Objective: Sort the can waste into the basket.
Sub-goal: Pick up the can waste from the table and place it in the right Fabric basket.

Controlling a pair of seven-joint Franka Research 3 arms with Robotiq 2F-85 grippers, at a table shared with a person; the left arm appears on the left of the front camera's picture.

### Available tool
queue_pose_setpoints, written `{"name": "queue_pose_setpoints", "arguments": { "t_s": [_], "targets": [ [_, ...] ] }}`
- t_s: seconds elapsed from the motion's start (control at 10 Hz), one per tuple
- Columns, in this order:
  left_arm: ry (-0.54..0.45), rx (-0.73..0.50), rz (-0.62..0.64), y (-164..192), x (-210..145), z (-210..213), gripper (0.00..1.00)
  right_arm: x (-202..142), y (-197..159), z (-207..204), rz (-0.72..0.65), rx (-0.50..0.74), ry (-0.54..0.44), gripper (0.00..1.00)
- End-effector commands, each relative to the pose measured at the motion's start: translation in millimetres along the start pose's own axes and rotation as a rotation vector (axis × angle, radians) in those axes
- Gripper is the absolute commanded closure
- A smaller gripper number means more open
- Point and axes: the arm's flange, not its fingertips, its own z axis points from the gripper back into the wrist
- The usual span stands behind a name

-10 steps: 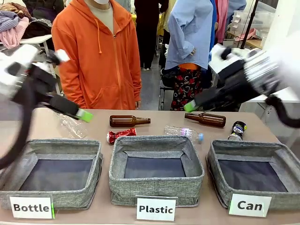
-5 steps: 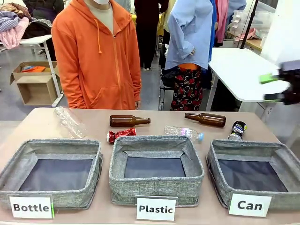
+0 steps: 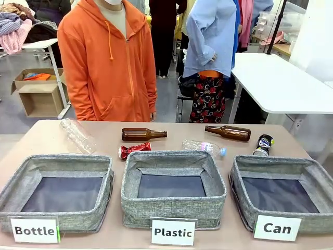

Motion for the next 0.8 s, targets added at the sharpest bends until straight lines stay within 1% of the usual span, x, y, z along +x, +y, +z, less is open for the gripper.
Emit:
{"name": "queue_pose_setpoints", "arguments": {
  "t_s": [0.0, 0.6, 0.7],
  "targets": [
    [0.05, 0.012, -0.011, -4.8, -4.4, 3.6, 0.0, -2.6, 5.3, -11.0, 0.033, 0.009, 0.055, 0.0],
    [0.05, 0.012, -0.011, -4.8, -4.4, 3.6, 0.0, -2.6, 5.3, -11.0, 0.033, 0.009, 0.055, 0.0],
    [0.05, 0.012, -0.011, -4.8, -4.4, 3.6, 0.0, -8.4, 7.1, -12.2, 0.006, -0.016, 0.07, 0.0]
  ]
}}
